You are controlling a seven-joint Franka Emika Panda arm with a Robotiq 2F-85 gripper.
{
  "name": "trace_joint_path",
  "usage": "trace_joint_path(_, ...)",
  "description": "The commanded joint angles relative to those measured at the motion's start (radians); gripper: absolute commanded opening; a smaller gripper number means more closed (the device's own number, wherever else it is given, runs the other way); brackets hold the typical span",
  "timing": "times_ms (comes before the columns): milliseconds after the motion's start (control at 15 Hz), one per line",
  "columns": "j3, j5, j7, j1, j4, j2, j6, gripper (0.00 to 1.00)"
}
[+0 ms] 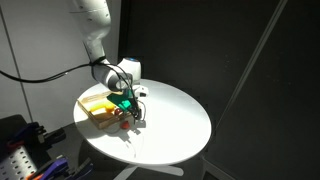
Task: Put the strawberry in the box.
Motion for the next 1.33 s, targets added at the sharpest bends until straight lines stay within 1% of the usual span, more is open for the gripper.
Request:
trace_joint_path(0,-0.027,-0.025,0.069,0.03,0.02,0.008,-0.035,1.0)
trace_joint_path(200,-0.03,-0.021,0.093,0.037,0.024,0.012,-0.067,1.0)
trace_joint_path(600,-0.016,-0.013,0.098,0.024,0.037,0.023,-0.115,1.0)
trace_joint_path(1267,-0.022,-0.019,0.097,0.025,0.072,0.075,-0.091,1.0)
